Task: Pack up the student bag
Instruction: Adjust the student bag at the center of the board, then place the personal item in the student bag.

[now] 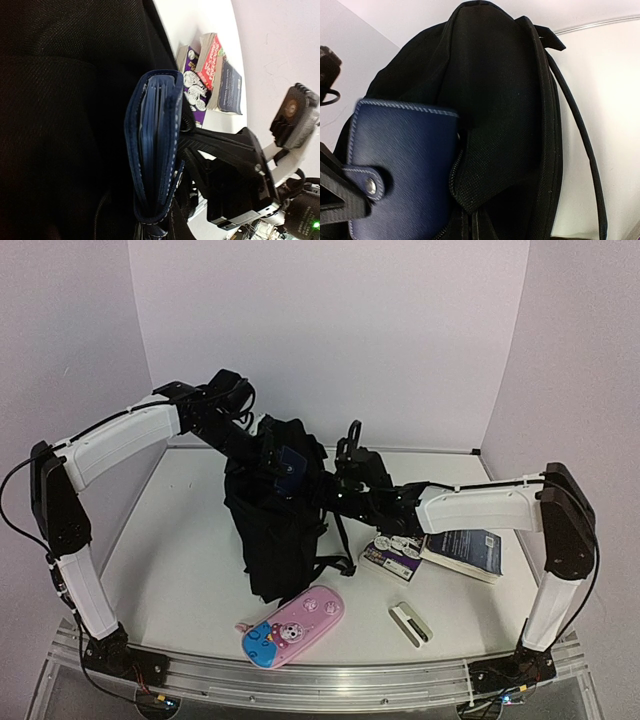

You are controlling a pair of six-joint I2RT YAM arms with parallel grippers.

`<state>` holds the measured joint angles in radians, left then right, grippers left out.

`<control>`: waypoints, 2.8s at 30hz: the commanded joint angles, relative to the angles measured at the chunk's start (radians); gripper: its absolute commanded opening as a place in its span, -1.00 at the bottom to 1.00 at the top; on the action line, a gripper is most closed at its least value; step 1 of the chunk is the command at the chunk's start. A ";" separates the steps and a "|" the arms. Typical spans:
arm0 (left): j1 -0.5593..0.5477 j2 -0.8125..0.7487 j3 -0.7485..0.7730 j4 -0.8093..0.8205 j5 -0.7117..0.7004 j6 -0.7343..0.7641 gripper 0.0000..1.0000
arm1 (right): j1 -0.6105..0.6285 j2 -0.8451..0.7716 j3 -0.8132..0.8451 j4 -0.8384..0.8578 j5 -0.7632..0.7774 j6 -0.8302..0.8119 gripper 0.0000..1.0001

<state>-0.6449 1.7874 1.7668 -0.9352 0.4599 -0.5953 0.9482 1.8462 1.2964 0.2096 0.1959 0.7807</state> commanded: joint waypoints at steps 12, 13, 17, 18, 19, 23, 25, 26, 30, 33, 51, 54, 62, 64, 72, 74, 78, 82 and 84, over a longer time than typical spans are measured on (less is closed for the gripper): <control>0.029 -0.011 -0.070 0.102 0.053 0.019 -1.00 | -0.033 -0.041 0.132 0.023 0.159 -0.211 -1.00; 0.030 -0.014 -0.054 0.129 0.058 0.010 -1.00 | -0.048 -0.044 0.159 0.008 0.145 -0.244 -1.00; 0.030 -0.050 -0.055 0.257 0.060 -0.032 -0.99 | -0.080 -0.031 0.327 -0.114 0.091 -0.417 -1.00; 0.030 -0.066 -0.074 0.292 0.063 -0.045 -1.00 | -0.083 -0.023 0.369 -0.144 0.072 -0.464 -1.00; 0.030 -0.080 -0.100 0.321 0.067 -0.054 -0.99 | -0.084 -0.011 0.407 -0.170 0.025 -0.507 -1.00; 0.029 -0.155 -0.241 0.424 0.066 -0.081 -0.99 | -0.083 0.061 0.504 -0.268 -0.194 -0.583 -1.00; 0.033 -0.216 -0.355 0.473 0.039 -0.104 -1.00 | -0.068 0.097 0.484 -0.275 -0.230 -0.556 -1.00; 0.035 -0.253 -0.404 0.495 0.020 -0.115 -1.00 | -0.056 0.114 0.460 -0.274 -0.225 -0.536 -1.00; 0.056 -0.383 -0.614 0.560 -0.030 -0.166 -1.00 | -0.010 0.178 0.379 -0.261 -0.261 -0.430 -0.99; 0.078 -0.458 -0.714 0.552 -0.041 -0.181 -1.00 | 0.007 0.182 0.332 -0.258 -0.254 -0.371 -0.48; 0.351 -0.640 -0.750 0.416 0.102 -0.079 -1.00 | -0.006 -0.088 0.072 -0.414 -0.111 -0.156 0.37; 0.362 -0.659 -0.748 0.414 0.101 -0.070 -0.99 | -0.006 -0.061 0.068 -0.421 -0.158 -0.148 0.22; 0.373 -0.680 -0.740 0.399 0.098 -0.053 -0.99 | 0.021 -0.006 0.079 -0.387 -0.304 -0.117 -0.07; 0.377 -0.682 -0.727 0.390 0.095 -0.040 -0.99 | 0.027 -0.004 0.080 -0.349 -0.343 -0.105 -0.11; 0.403 -0.678 -0.638 0.335 0.090 0.001 -1.00 | 0.117 0.047 0.223 -0.301 -0.364 -0.151 -1.00; 0.410 -0.681 -0.601 0.321 0.082 0.013 -1.00 | 0.158 0.099 0.303 -0.283 -0.396 -0.174 -1.00; 0.420 -0.685 -0.550 0.308 0.078 0.022 -1.00 | 0.225 0.274 0.476 -0.247 -0.480 -0.187 -1.00; 0.424 -0.704 -0.543 0.307 0.076 0.018 -1.00 | 0.288 0.395 0.645 -0.246 -0.470 -0.186 -0.97; 0.424 -0.712 -0.549 0.303 0.075 0.017 -1.00 | 0.300 0.359 0.634 -0.248 -0.372 -0.174 -0.62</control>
<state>-0.2267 1.1140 1.1748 -0.6388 0.5293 -0.5984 1.2166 2.2150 1.8942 -0.0446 -0.2530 0.6130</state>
